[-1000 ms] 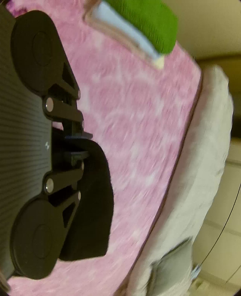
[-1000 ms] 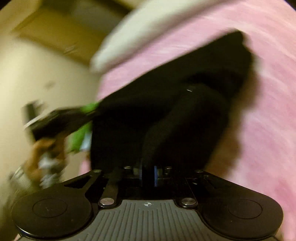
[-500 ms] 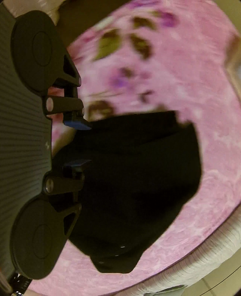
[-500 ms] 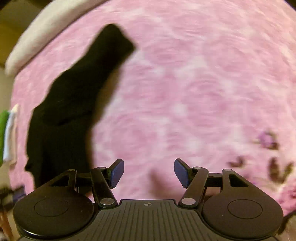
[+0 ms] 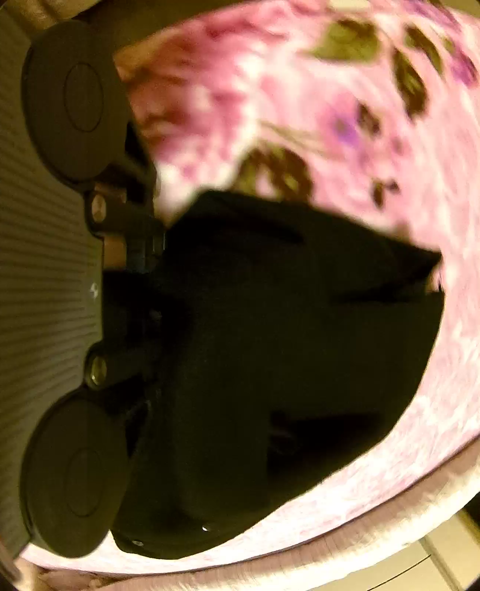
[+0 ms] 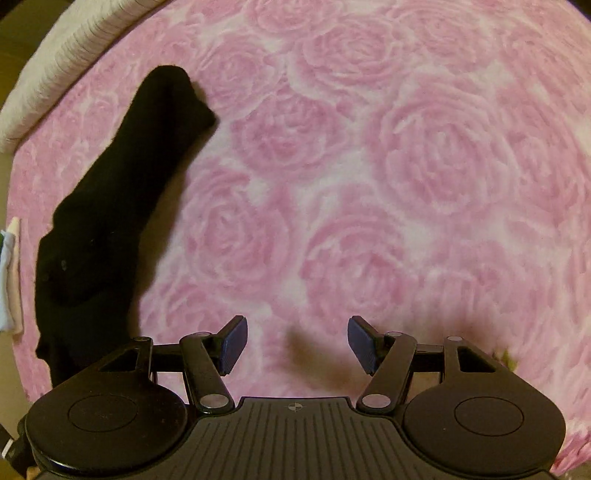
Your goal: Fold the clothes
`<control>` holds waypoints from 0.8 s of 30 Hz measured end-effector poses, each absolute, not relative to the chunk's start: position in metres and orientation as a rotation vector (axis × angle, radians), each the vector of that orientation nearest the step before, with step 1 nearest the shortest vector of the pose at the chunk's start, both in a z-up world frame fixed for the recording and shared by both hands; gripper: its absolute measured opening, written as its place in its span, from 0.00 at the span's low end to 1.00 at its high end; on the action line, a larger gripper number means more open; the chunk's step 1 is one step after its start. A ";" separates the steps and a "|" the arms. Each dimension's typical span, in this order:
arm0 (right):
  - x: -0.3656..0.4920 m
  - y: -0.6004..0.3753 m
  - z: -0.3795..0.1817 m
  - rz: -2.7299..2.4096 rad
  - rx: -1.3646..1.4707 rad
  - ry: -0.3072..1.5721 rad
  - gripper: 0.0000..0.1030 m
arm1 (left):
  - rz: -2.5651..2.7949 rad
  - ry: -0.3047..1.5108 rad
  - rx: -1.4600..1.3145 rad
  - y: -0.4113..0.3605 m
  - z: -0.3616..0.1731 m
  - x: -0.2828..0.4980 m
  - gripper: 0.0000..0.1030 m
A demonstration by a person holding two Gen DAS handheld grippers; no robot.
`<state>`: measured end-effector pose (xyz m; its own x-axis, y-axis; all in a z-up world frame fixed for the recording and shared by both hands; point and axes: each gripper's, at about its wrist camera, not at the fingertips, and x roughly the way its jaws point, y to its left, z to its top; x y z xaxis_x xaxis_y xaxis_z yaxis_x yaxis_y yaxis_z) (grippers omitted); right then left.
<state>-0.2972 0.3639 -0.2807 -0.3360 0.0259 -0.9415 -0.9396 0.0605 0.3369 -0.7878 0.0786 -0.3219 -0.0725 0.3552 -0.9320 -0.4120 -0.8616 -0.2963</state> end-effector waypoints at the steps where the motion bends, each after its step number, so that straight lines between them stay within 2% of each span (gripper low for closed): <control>1: -0.298 0.368 -0.283 1.409 -0.968 1.475 0.62 | 1.989 0.096 -1.650 0.088 -0.312 -0.791 0.07; 10: -0.331 0.414 -0.271 1.490 -0.909 1.393 0.62 | 1.980 0.059 -1.037 0.222 -0.158 -0.879 0.06; 13: -0.345 0.437 -0.266 1.545 -0.865 1.355 0.62 | 1.957 0.070 -0.908 0.278 -0.128 -0.908 0.07; 15: -0.356 0.454 -0.261 1.586 -0.834 1.326 0.62 | 1.946 0.104 -0.885 0.304 -0.124 -0.920 0.12; 20: -0.375 0.484 -0.256 1.648 -0.807 1.285 0.62 | 1.920 0.180 -0.969 0.297 -0.159 -0.907 0.23; 24: -0.376 0.487 -0.272 1.655 -0.837 1.286 0.62 | 1.828 0.165 -1.268 0.242 -0.227 -0.875 0.25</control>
